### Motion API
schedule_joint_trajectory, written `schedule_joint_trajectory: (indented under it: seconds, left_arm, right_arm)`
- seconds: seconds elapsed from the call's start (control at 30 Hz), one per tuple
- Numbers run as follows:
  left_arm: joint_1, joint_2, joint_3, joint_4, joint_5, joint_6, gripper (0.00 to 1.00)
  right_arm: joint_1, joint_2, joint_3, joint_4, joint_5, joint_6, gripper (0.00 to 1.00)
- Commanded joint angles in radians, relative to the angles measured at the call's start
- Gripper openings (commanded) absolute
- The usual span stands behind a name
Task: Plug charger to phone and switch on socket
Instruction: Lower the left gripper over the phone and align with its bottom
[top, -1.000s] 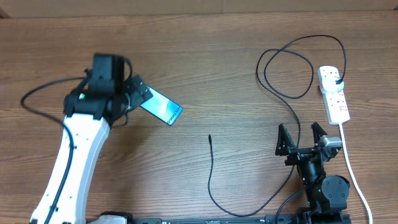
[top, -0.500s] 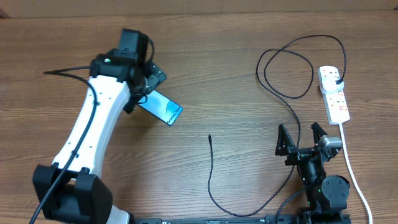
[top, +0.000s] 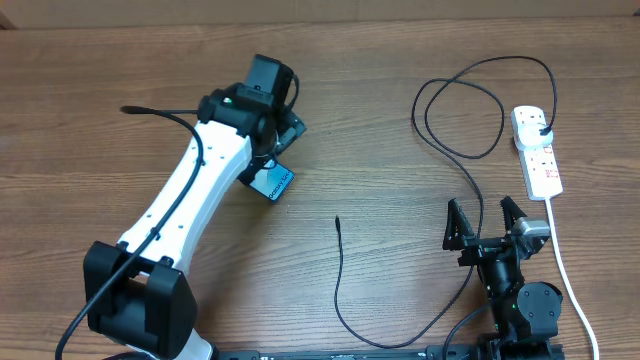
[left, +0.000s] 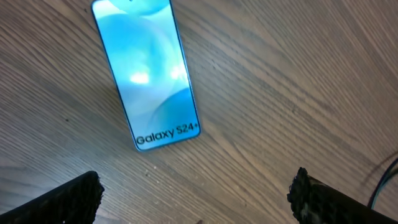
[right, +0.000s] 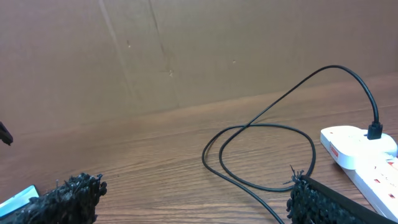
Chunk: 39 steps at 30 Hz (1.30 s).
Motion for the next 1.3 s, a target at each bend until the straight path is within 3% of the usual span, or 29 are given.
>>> schedule_joint_trajectory:
  seconds: [0.0,0.1,0.33,0.5,0.73,1.27]
  left_arm:
    - [-0.002,0.007,0.029,0.003,-0.024,-0.025,1.00]
    - [0.000,0.007,0.029,0.010,-0.017,-0.026,1.00]
    - [0.026,0.013,0.032,0.011,0.042,-0.157,1.00]
    - [0.063,0.069,0.077,-0.034,0.111,-0.163,1.00]
    - [0.071,0.235,0.237,-0.210,0.077,-0.144,1.00]
    - [0.072,0.308,0.245,-0.227,0.008,-0.154,1.00]
  right_arm:
    - [0.005,-0.011,-0.011,0.002,0.009,-0.004,1.00]
    - [0.005,-0.011,-0.011,0.002,0.009,-0.004,1.00]
    - [0.005,-0.011,-0.011,0.002,0.009,-0.005,1.00]
    - [0.005,-0.011,-0.011,0.002,0.009,-0.004,1.00]
    - [0.005,-0.011,-0.011,0.002,0.009,-0.004,1.00]
    - [0.005,-0.011,-0.011,0.002,0.009,-0.004,1.00]
